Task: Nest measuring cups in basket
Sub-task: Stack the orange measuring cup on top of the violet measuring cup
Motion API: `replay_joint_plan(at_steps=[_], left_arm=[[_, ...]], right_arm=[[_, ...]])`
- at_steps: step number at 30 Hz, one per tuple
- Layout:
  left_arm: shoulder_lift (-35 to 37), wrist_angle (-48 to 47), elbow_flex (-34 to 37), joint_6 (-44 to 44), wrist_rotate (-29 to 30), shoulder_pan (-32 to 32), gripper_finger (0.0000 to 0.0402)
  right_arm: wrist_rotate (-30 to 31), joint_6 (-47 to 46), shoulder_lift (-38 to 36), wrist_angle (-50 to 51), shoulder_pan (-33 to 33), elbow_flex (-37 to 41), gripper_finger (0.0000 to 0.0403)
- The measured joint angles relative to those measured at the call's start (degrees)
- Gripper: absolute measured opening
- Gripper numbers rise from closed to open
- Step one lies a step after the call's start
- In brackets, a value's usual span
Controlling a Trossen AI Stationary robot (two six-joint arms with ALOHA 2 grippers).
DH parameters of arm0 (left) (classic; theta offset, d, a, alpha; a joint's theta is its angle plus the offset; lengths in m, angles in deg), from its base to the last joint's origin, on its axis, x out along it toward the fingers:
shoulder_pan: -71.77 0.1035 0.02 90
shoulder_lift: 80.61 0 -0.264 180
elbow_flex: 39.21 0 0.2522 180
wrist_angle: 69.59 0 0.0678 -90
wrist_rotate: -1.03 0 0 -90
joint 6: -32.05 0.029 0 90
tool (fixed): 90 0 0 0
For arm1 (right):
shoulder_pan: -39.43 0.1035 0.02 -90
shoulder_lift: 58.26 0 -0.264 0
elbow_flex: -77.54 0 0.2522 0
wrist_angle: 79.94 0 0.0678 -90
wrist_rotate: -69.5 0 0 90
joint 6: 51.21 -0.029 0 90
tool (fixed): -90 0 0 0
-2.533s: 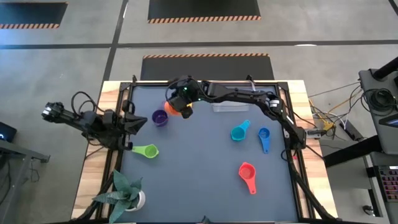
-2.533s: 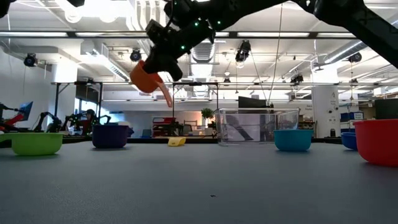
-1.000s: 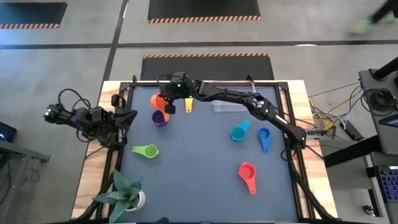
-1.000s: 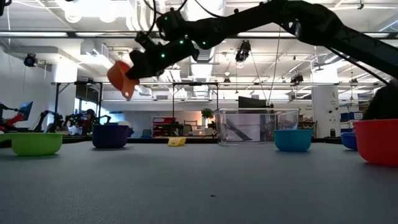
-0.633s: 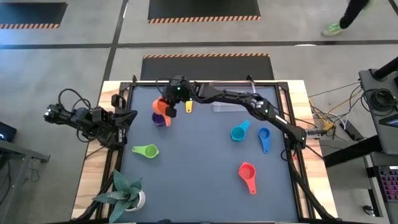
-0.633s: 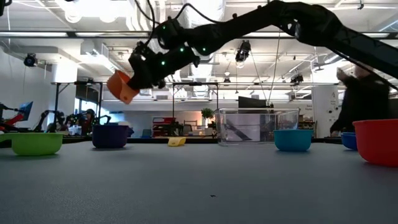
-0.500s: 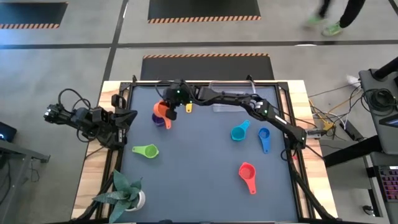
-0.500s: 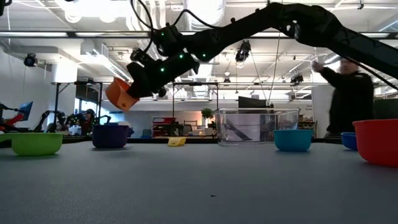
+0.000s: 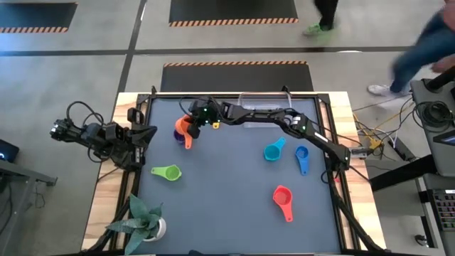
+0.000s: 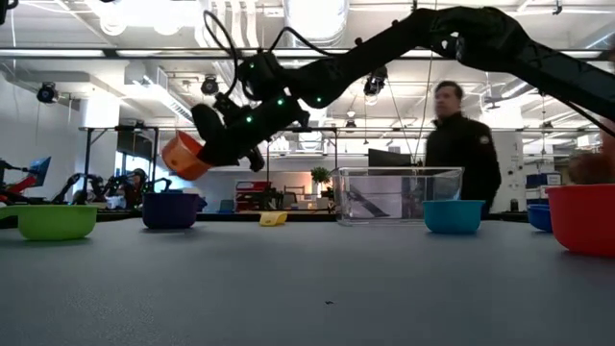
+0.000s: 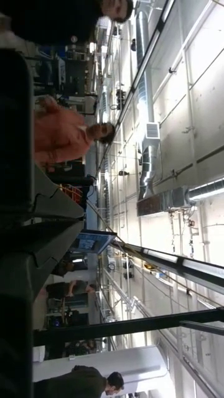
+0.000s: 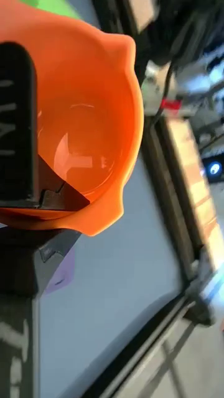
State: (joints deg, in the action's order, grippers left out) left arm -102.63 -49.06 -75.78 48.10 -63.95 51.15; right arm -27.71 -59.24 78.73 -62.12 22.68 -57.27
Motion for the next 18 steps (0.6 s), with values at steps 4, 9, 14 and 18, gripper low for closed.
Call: replay_joint_plan(at_steps=[4,9,14,18], left_arm=[[0.00,0.00,0.00,0.00,0.00,0.00,0.0000],[0.02,0.00,0.00,-0.02,0.00,0.00,0.0000],[0.02,0.00,0.00,-0.02,0.00,0.00,0.0000],[0.03,0.00,0.00,-0.02,0.00,0.00,0.0000]], right_arm=[[0.18,-1.98,0.00,-0.30,0.00,0.86,0.0009],[0.20,-2.53,0.00,-0.25,0.06,1.62,0.0009],[0.32,-3.07,0.00,-2.27,0.51,2.84,0.0009],[1.07,-3.44,0.00,-3.70,0.96,3.38,0.0009]])
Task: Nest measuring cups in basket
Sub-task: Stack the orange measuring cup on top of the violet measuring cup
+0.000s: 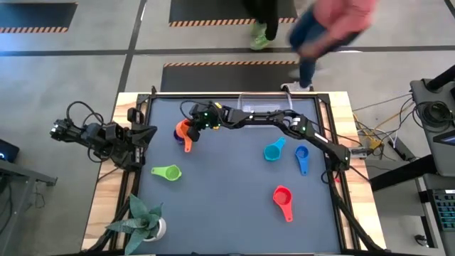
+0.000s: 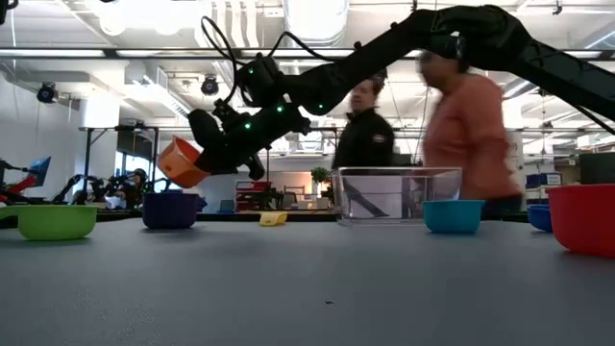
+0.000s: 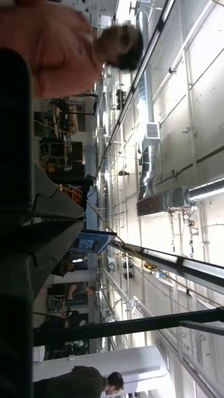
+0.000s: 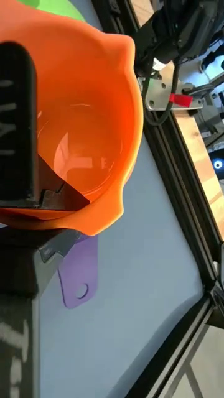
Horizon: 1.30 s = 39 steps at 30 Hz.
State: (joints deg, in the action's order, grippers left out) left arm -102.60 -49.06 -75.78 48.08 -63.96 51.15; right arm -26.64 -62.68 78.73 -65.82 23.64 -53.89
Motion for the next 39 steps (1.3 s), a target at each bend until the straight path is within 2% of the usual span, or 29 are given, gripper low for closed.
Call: replay_joint_plan(at_steps=[8,34,39], left_arm=[[0.01,0.02,0.00,0.00,-0.02,0.00,0.0000],[0.01,0.09,0.00,-0.02,-0.03,0.00,0.0000],[0.01,0.09,0.00,-0.02,-0.04,0.00,0.0000]], right_arm=[[0.38,3.65,0.00,-2.01,0.62,0.28,0.0009],[1.74,4.00,0.00,-3.06,0.94,0.28,0.0010],[1.74,3.88,0.00,-3.28,0.94,0.28,0.0031]])
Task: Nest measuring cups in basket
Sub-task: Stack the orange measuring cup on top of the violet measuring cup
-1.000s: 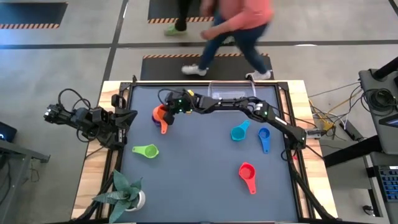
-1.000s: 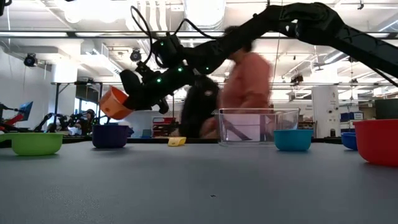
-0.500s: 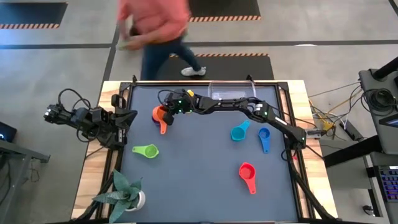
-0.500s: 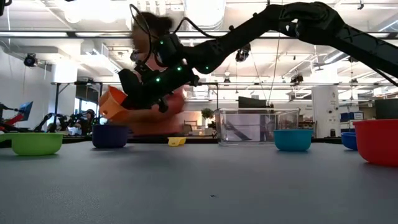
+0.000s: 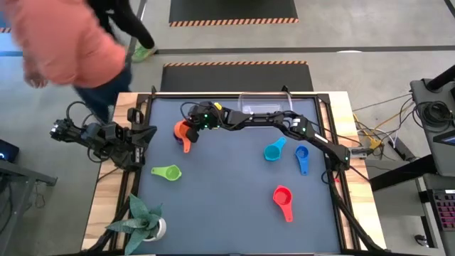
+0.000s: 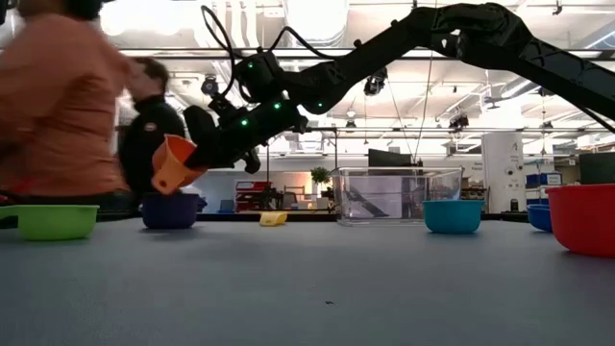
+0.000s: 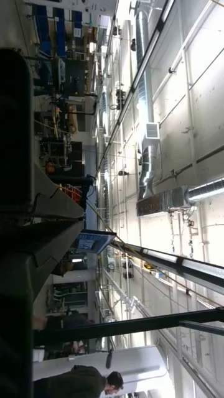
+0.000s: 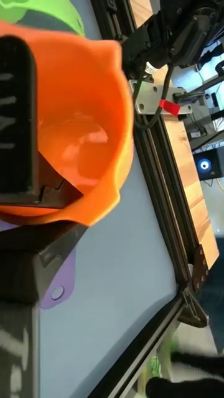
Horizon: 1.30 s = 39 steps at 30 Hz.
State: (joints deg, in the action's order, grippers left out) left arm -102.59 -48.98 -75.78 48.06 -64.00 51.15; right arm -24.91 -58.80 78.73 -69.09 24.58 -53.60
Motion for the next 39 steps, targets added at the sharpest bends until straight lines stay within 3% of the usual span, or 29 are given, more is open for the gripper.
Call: replay_joint_plan(at_steps=[8,31,39], left_arm=[[0.00,0.00,0.00,0.00,0.00,0.00,0.0000],[0.00,0.00,0.00,-0.02,0.00,0.00,0.0000],[-0.17,-0.50,0.00,-1.13,0.00,0.00,0.0000]], right_arm=[[-0.02,-0.34,0.00,0.02,0.00,0.00,0.0077],[-0.11,-2.29,0.02,0.02,0.33,-0.02,0.0159],[-3.40,6.52,-4.73,7.13,0.23,-0.02,0.0161]])
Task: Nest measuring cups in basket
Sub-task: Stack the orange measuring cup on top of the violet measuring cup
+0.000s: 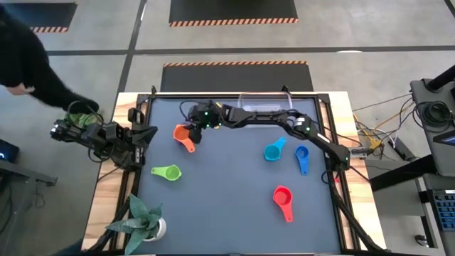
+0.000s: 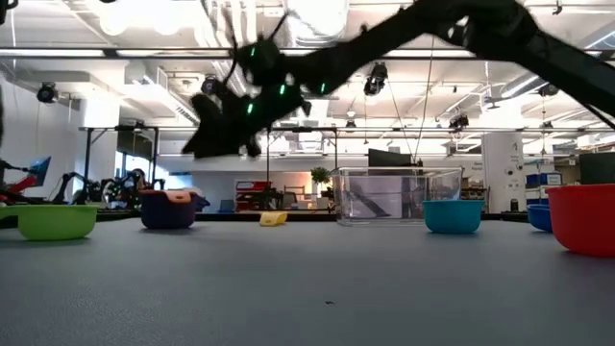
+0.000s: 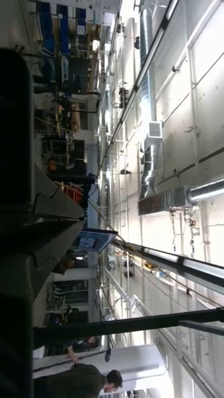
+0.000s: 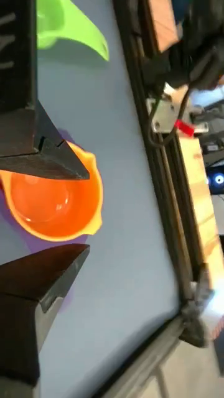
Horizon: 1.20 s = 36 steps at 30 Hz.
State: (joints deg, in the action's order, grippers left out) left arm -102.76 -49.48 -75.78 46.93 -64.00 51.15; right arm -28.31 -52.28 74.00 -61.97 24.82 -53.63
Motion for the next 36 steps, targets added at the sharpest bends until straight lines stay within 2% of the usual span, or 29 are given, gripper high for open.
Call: replay_joint_plan(at_steps=[5,10,15,21,27,31,36], left_arm=[[-1.60,-0.31,0.00,-0.62,0.00,0.00,0.0000],[-5.46,-6.39,-3.85,-2.34,3.19,0.00,0.0000],[-12.43,-23.98,-13.19,-7.32,4.09,0.00,0.0000],[-23.08,-46.91,-24.37,-15.04,4.09,0.07,0.0000],[-34.91,-68.55,-35.85,-23.25,3.84,0.21,0.0000],[-42.10,-79.09,-40.63,-26.38,-3.21,1.26,0.0000],[-49.97,-80.74,-41.72,-26.78,-17.57,5.06,0.0000]], right_arm=[[0.42,8.49,-9.74,4.48,1.37,1.61,0.0126],[2.45,13.73,-20.03,5.49,3.31,12.29,0.0068],[3.36,15.78,-32.62,0.17,5.38,26.85,0.0016],[3.52,15.19,-42.39,-4.18,6.66,42.11,0.0009],[3.44,15.69,-51.07,-10.57,6.83,53.90,0.0009],[3.47,17.04,-56.00,-15.38,6.76,61.56,0.0009],[3.36,19.77,-62.25,-20.46,6.76,69.02,0.0009]])
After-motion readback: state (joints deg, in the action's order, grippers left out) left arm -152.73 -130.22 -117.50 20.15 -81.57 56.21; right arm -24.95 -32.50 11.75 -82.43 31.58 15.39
